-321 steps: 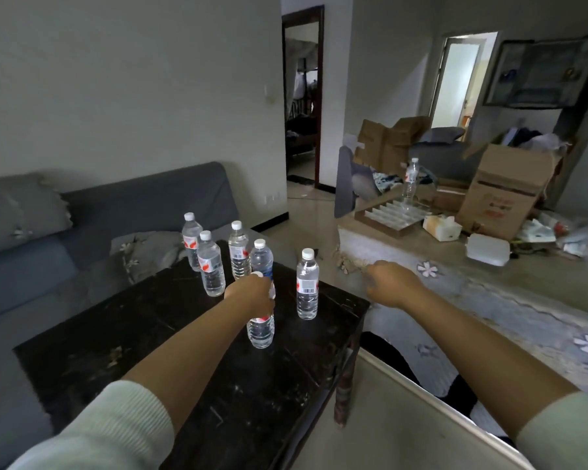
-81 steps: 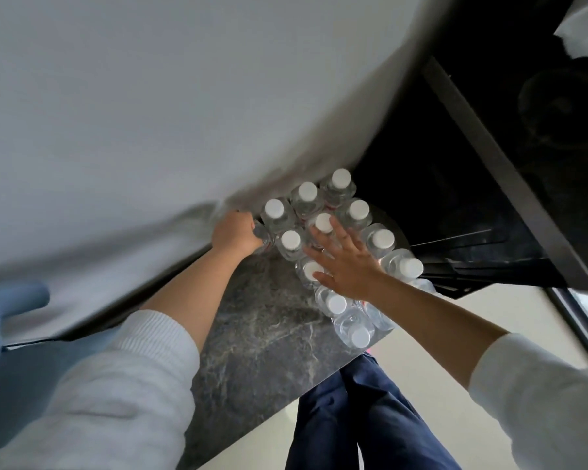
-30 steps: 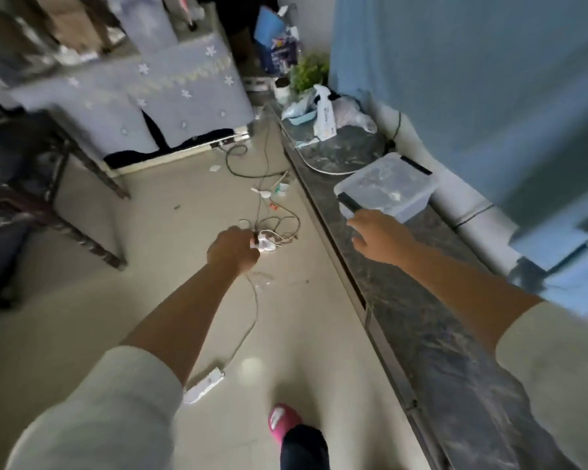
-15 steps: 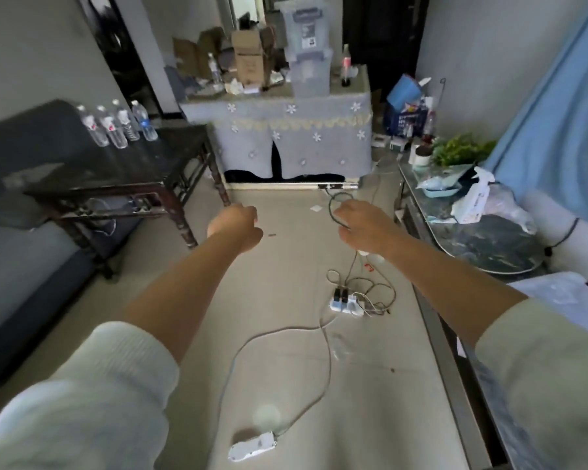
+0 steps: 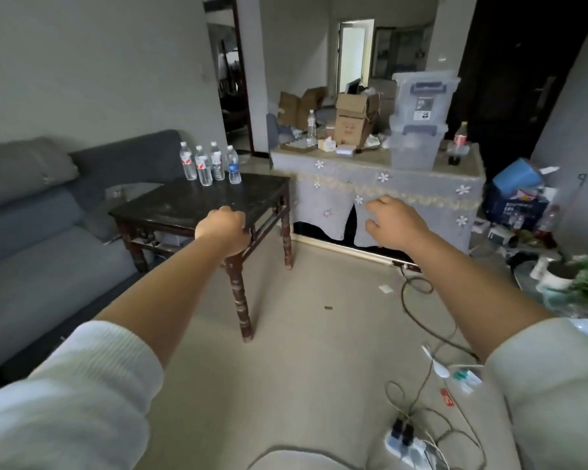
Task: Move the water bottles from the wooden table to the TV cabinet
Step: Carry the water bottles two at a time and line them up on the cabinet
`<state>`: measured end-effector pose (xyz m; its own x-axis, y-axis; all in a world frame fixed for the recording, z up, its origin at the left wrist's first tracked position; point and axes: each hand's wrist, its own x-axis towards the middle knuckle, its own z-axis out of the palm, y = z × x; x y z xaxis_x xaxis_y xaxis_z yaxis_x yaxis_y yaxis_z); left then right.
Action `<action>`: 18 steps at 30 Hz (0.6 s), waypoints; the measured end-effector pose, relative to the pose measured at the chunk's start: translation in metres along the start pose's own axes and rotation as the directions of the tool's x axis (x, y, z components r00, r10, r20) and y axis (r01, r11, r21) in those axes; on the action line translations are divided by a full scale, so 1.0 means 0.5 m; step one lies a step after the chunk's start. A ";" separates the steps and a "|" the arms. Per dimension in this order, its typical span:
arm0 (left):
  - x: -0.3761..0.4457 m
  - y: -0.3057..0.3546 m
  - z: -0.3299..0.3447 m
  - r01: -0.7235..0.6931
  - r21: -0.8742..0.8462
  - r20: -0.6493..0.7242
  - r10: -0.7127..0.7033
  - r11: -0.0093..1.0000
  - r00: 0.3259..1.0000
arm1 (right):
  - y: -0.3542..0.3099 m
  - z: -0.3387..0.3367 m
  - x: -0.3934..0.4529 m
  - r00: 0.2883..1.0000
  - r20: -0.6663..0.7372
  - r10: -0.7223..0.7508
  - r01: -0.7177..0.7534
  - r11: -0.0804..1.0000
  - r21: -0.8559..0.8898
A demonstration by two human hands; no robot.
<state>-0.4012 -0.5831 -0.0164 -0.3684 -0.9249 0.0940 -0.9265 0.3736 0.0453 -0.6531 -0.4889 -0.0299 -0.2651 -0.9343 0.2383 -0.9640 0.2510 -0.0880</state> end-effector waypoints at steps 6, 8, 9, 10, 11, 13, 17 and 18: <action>0.248 -0.034 -0.033 0.095 -0.037 -0.054 -0.097 0.995 0.994 | 0.021 0.009 0.304 0.999 -0.025 -0.048 0.049 0.998 0.042; 0.316 -0.047 -0.039 0.117 -0.020 -0.063 -0.118 0.993 0.991 | 0.015 0.014 0.389 0.998 -0.030 -0.063 0.065 0.997 0.051; 0.349 -0.056 -0.040 0.128 -0.014 -0.067 -0.129 0.992 0.989 | 0.009 0.018 0.430 0.997 -0.034 -0.073 0.075 0.996 0.054; 0.378 -0.064 -0.041 0.138 -0.007 -0.069 -0.138 0.990 0.988 | 0.003 0.024 0.465 0.996 -0.036 -0.082 0.084 0.995 0.059; 0.416 -0.078 -0.041 0.148 0.003 -0.074 -0.148 0.989 0.986 | -0.007 0.034 0.510 0.995 -0.038 -0.096 0.098 0.993 0.063; 0.490 -0.106 -0.041 0.164 0.024 -0.087 -0.161 0.986 0.983 | -0.026 0.054 0.593 0.991 -0.039 -0.129 0.131 0.990 0.060; 0.652 -0.172 -0.038 0.183 0.047 -0.099 -0.178 0.982 0.979 | -0.068 0.097 0.753 0.987 -0.047 -0.152 0.154 0.987 0.044; 0.695 -0.191 -0.038 0.186 0.052 -0.098 -0.181 0.981 0.979 | -0.081 0.108 0.796 0.987 -0.043 -0.152 0.154 0.987 0.047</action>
<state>-0.4395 -0.9390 0.0308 -0.1855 -0.9658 0.1810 -0.9816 0.1905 0.0103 -0.7186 -0.8847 0.0164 -0.1163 -0.9498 0.2904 -0.9911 0.0921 -0.0958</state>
